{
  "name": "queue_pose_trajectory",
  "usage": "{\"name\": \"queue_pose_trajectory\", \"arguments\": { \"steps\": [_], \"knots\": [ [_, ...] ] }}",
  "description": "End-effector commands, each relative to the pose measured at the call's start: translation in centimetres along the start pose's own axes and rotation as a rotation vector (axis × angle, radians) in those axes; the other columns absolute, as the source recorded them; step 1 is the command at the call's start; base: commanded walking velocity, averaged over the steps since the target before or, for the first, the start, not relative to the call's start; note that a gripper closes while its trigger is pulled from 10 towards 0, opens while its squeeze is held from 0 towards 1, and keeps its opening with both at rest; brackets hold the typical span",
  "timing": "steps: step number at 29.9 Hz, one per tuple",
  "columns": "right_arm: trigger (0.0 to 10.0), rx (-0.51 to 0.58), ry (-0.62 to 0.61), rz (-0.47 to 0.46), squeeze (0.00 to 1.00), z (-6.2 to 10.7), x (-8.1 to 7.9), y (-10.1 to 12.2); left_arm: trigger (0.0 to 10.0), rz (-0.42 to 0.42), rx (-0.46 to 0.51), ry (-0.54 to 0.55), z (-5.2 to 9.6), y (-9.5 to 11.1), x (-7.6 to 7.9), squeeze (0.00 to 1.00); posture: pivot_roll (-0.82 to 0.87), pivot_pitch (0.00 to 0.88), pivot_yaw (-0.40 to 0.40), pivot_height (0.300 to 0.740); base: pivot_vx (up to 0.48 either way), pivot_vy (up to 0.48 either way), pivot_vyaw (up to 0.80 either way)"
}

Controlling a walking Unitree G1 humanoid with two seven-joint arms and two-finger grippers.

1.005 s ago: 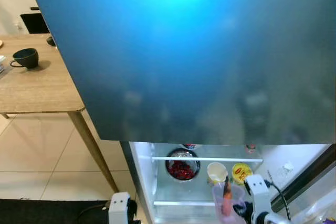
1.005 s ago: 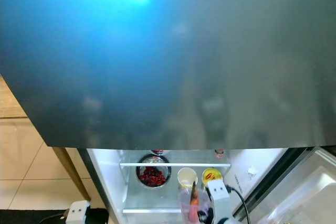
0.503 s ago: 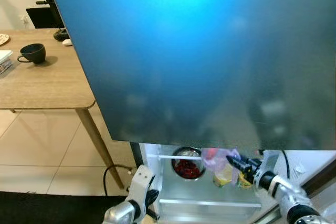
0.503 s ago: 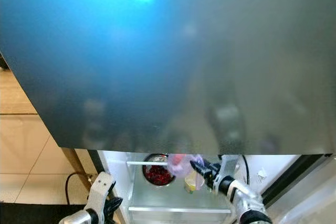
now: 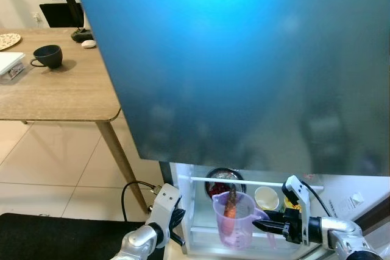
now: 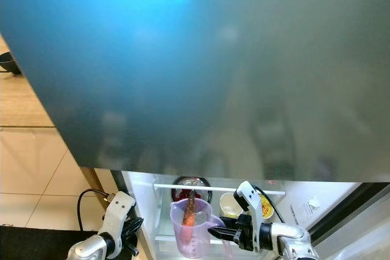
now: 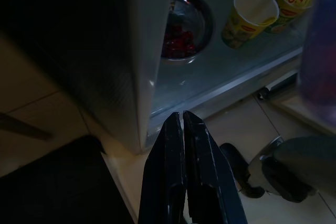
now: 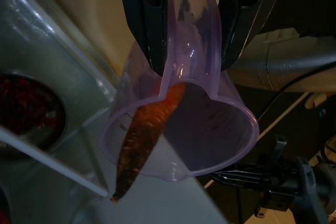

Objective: Restocking fridge

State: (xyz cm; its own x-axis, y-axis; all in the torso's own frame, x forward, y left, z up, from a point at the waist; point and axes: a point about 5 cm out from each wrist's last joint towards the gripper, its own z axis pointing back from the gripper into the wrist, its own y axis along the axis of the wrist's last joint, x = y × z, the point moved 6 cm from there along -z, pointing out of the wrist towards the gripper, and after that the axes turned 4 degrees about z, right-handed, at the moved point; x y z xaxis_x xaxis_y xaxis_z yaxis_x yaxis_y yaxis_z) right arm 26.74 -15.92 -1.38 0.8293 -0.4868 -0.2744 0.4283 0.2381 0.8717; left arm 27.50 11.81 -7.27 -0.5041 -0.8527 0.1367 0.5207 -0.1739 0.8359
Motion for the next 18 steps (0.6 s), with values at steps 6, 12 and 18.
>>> {"name": "queue_pose_trajectory", "arguments": {
  "steps": [6, 12, 18],
  "knots": [
    [10.0, 0.089, 0.075, 0.070, 0.00, 0.3, -0.5, 3.0, 10.0, 0.006, 0.000, 0.060, 0.9, -0.6, -1.4, 0.00, -0.10, 0.000, 0.007, 0.641, 0.000, 0.000, 0.00],
    [10.0, 0.267, 0.039, 0.134, 0.00, 1.1, 0.4, 8.2, 10.0, -0.027, 0.046, 0.062, 0.7, 0.5, -1.5, 0.00, -0.10, 0.000, 0.006, 0.617, 0.000, 0.000, 0.00],
    [10.0, 0.316, 0.049, 0.171, 0.00, 1.5, 0.2, 10.0, 10.0, -0.092, 0.084, 0.009, 0.0, 1.9, -0.4, 0.00, -0.09, 0.000, 0.004, 0.597, 0.000, 0.000, 0.00]
  ]
}}
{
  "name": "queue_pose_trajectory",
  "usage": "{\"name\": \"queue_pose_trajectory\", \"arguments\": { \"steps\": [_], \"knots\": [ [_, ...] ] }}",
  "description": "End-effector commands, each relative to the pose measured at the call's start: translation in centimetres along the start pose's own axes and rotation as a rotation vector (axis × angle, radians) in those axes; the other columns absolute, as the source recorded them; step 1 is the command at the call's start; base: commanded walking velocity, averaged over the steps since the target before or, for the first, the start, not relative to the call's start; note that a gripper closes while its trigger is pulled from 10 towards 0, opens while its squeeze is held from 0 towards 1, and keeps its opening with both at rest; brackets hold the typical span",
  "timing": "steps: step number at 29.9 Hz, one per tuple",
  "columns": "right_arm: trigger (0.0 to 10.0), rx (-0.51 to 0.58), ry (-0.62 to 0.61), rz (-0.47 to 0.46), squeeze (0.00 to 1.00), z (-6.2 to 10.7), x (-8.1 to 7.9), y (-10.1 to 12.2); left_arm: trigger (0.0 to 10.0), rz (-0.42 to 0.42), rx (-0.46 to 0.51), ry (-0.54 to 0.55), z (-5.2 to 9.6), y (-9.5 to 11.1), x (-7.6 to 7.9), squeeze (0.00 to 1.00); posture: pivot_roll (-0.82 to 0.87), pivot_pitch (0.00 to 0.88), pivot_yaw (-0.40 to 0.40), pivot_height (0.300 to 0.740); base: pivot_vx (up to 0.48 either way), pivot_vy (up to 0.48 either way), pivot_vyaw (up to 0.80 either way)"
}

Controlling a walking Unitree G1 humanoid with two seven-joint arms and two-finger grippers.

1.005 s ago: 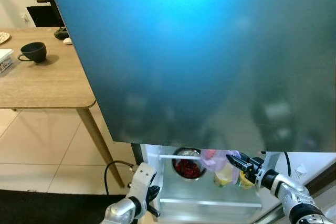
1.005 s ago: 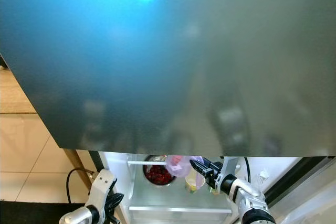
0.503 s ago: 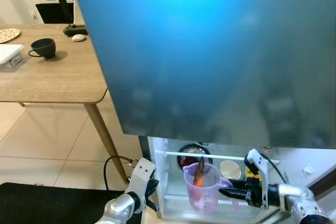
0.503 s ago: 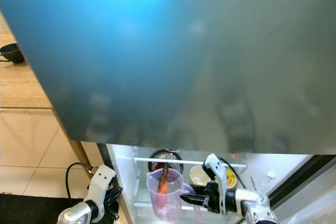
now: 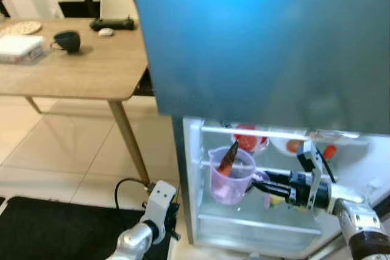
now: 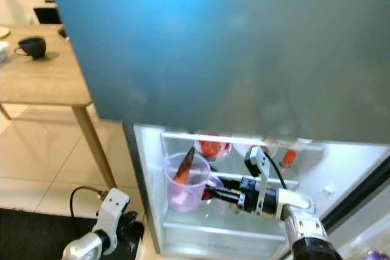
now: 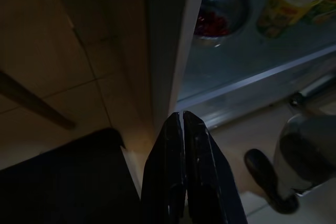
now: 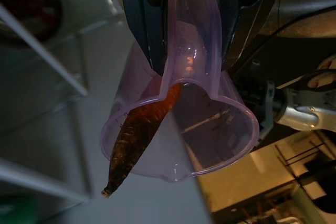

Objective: Restocking fridge

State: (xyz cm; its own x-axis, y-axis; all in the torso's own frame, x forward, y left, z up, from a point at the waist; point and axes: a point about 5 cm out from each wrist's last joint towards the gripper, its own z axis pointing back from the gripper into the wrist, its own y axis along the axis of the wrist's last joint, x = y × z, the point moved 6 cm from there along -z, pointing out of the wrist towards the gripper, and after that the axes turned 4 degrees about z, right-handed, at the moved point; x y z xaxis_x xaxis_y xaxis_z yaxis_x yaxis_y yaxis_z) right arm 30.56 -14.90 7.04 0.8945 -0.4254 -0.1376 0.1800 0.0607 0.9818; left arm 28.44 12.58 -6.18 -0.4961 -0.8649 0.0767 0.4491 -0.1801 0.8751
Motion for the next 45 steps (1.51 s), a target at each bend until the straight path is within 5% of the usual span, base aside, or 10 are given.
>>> {"name": "queue_pose_trajectory", "arguments": {
  "steps": [1, 14, 21, 32, 45],
  "knots": [
    [10.0, 0.036, 0.009, 0.020, 0.00, 0.0, 0.0, 1.1, 10.0, -0.066, 0.027, -0.052, -0.5, 1.0, 1.0, 0.00, -0.09, 0.000, 0.004, 0.592, 0.000, 0.000, 0.00],
    [10.0, 0.116, -0.022, 0.088, 0.00, -0.2, 0.5, 4.9, 10.0, -0.267, 0.278, -0.204, -2.3, 7.7, 5.3, 0.00, -0.09, 0.000, -0.002, 0.538, 0.000, 0.000, 0.00],
    [10.0, 0.210, 0.042, 0.136, 0.00, -0.5, -0.5, 8.1, 10.0, -0.247, 0.365, -0.227, -2.9, 10.3, 6.6, 0.00, -0.09, 0.000, -0.005, 0.509, 0.000, 0.000, 0.00],
    [10.0, 0.221, 0.079, 0.288, 0.00, 0.4, -1.9, 11.7, 10.0, -0.242, 0.408, -0.247, -2.6, 10.5, 7.4, 0.00, -0.09, 0.000, -0.005, 0.484, 0.000, 0.000, 0.00],
    [10.0, 0.185, -0.087, 0.414, 0.00, 1.8, -0.2, 15.8, 10.0, -0.280, 0.609, -0.286, -1.6, 14.4, 9.3, 0.00, -0.10, 0.000, -0.013, 0.484, 0.000, 0.000, 0.00]
  ]
}}
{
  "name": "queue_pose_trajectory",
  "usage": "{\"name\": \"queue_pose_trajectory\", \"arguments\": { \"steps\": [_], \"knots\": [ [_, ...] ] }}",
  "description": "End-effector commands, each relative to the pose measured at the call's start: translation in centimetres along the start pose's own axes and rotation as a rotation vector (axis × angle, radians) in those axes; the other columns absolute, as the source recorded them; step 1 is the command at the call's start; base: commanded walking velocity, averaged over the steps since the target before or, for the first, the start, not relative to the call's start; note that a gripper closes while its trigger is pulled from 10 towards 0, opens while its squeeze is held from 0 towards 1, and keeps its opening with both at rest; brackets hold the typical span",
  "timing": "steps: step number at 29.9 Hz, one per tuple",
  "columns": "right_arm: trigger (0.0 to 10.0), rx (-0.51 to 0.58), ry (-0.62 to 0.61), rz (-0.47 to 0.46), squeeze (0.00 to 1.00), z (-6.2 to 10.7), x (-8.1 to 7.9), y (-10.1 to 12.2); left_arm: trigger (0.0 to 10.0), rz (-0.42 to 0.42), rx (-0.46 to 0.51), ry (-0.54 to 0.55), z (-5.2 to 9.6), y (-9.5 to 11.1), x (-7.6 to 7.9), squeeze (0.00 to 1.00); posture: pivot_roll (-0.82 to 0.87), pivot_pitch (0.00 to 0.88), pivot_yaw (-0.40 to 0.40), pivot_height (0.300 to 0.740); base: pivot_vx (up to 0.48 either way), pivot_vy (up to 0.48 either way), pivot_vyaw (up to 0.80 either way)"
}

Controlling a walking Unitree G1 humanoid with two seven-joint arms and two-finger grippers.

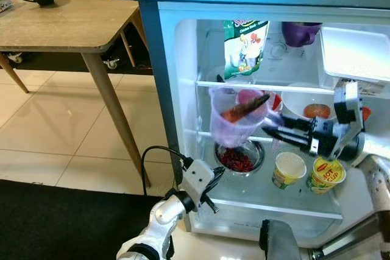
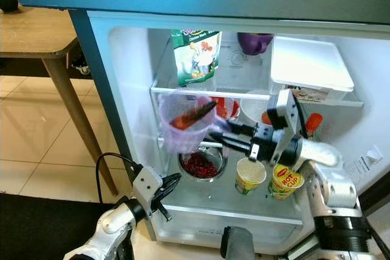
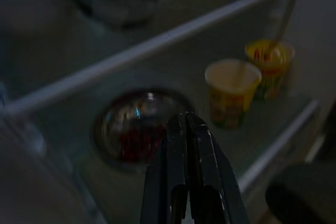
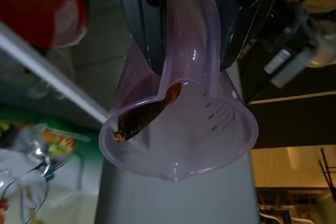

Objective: Restocking fridge

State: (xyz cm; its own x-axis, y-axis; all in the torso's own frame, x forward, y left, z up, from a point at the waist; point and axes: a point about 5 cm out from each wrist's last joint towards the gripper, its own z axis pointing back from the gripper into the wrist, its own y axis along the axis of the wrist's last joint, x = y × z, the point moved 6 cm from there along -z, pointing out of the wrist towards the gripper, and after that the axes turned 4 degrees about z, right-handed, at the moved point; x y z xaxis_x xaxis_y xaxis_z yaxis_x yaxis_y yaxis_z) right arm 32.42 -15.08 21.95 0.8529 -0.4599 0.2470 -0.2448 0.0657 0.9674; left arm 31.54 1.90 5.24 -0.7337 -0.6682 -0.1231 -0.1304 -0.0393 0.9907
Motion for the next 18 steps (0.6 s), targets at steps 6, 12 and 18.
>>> {"name": "queue_pose_trajectory", "arguments": {
  "steps": [6, 12, 18],
  "knots": [
    [10.0, -0.051, -0.070, 0.043, 0.00, 0.5, 1.3, 0.5, 10.0, -0.021, 0.125, -0.067, -1.4, 2.9, 1.2, 0.00, -0.10, 0.000, -0.016, 0.484, 0.000, 0.000, 0.00],
    [10.0, -0.008, -0.090, 0.057, 0.00, 1.0, 1.8, 2.6, 10.0, -0.046, 0.256, -0.111, -2.3, 6.2, 2.4, 0.00, -0.10, 0.000, -0.018, 0.484, 0.000, 0.000, 0.00],
    [10.0, 0.070, -0.040, 0.061, 0.00, 1.2, 1.1, 4.6, 10.0, -0.045, 0.307, -0.099, -2.3, 7.6, 2.2, 0.00, -0.10, 0.000, -0.018, 0.484, 0.000, 0.000, 0.00]
  ]
}}
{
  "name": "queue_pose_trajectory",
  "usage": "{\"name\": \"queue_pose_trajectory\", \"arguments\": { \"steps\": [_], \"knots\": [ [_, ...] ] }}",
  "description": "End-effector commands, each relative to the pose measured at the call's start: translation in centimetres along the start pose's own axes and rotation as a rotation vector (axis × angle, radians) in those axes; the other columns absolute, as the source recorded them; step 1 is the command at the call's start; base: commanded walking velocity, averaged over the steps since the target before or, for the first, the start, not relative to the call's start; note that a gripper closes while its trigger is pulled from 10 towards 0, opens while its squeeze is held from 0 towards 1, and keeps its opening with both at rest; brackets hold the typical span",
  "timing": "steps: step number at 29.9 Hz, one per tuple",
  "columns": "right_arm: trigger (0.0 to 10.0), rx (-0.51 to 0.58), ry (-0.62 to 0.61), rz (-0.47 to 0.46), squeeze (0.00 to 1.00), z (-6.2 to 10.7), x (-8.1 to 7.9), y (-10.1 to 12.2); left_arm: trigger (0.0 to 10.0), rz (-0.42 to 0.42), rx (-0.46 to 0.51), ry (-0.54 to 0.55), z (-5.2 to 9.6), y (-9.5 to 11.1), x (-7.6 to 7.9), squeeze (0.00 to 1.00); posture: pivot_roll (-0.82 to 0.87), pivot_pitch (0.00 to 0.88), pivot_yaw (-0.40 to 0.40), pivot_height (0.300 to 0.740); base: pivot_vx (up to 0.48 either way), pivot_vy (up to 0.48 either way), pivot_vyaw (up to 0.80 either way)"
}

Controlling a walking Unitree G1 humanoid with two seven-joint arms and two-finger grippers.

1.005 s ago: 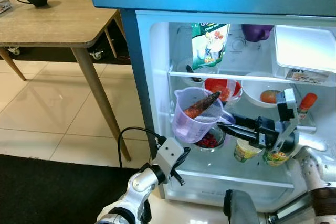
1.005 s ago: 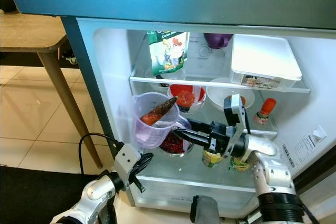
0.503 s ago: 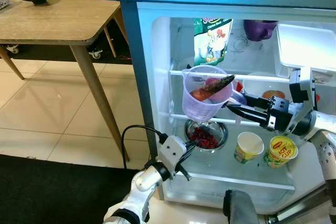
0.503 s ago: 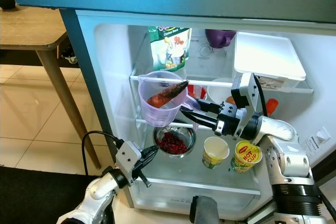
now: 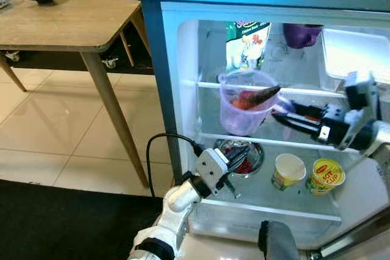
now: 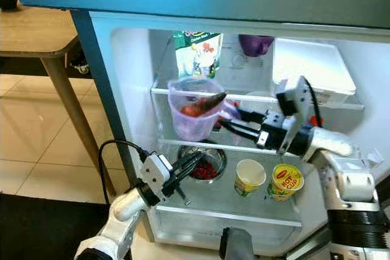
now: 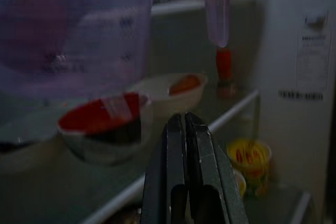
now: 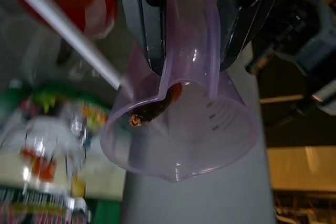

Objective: Restocking fridge

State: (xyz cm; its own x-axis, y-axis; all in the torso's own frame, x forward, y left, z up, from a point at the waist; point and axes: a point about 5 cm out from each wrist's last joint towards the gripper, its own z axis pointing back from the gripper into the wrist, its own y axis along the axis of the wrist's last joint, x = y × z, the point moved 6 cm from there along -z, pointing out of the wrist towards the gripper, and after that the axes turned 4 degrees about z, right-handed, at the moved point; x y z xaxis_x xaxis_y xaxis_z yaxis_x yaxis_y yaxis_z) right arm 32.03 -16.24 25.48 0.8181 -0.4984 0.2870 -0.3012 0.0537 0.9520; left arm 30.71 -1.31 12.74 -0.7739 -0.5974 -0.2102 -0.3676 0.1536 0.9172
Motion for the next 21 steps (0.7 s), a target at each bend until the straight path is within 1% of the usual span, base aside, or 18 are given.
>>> {"name": "queue_pose_trajectory", "arguments": {
  "steps": [1, 6, 8, 12, 14, 15, 17, 18, 21],
  "knots": [
    [10.0, 0.045, 0.003, 0.014, 0.00, 0.2, 0.3, 1.6, 10.0, 0.025, 0.006, 0.005, -0.1, 0.1, 0.2, 0.00, -0.10, 0.000, -0.018, 0.484, 0.000, 0.000, 0.00],
    [10.0, 0.074, -0.018, 0.018, 0.00, 0.3, 0.8, 2.4, 10.0, 0.025, 0.022, 0.015, -0.2, 0.5, 0.1, 0.00, -0.09, 0.000, -0.017, 0.484, 0.000, 0.000, 0.00],
    [10.0, 0.067, -0.050, 0.031, 0.00, 0.3, 1.3, 2.6, 10.0, 0.030, 0.029, 0.023, -0.2, 0.7, 0.0, 0.00, -0.09, 0.000, -0.017, 0.484, 0.000, 0.000, 0.00],
    [10.0, 0.018, -0.137, 0.041, 0.00, 0.4, 2.8, 2.6, 10.0, 0.046, 0.040, 0.045, -0.1, 1.2, -0.3, 0.00, -0.09, 0.000, -0.016, 0.484, 0.000, 0.000, 0.00],
    [10.0, 0.004, -0.170, 0.030, 0.00, 0.5, 3.4, 2.6, 10.0, 0.051, 0.047, 0.057, -0.2, 1.4, -0.5, 0.00, -0.10, 0.000, -0.014, 0.484, 0.000, 0.000, 0.00],
    [10.0, 0.004, -0.170, 0.030, 0.00, 0.5, 3.4, 2.6, 10.0, 0.051, 0.047, 0.057, -0.2, 1.4, -0.5, 0.00, -0.10, 0.000, -0.014, 0.484, 0.000, 0.000, 0.00],
    [10.0, -0.012, -0.213, 0.020, 0.00, 0.5, 4.1, 2.7, 10.0, 0.051, 0.049, 0.060, -0.2, 1.5, -0.6, 0.00, -0.10, 0.000, -0.014, 0.484, 0.000, 0.000, 0.00],
    [10.0, -0.012, -0.213, 0.020, 0.00, 0.5, 4.1, 2.7, 10.0, 0.051, 0.049, 0.060, -0.2, 1.5, -0.6, 0.00, -0.10, 0.000, -0.014, 0.484, 0.000, 0.000, 0.00],
    [10.0, -0.049, -0.263, 0.027, 0.00, 0.5, 5.0, 3.0, 10.0, 0.056, 0.044, 0.062, -0.2, 1.4, -0.5, 0.00, -0.10, 0.000, -0.016, 0.484, 0.000, 0.000, 0.00]
  ]
}}
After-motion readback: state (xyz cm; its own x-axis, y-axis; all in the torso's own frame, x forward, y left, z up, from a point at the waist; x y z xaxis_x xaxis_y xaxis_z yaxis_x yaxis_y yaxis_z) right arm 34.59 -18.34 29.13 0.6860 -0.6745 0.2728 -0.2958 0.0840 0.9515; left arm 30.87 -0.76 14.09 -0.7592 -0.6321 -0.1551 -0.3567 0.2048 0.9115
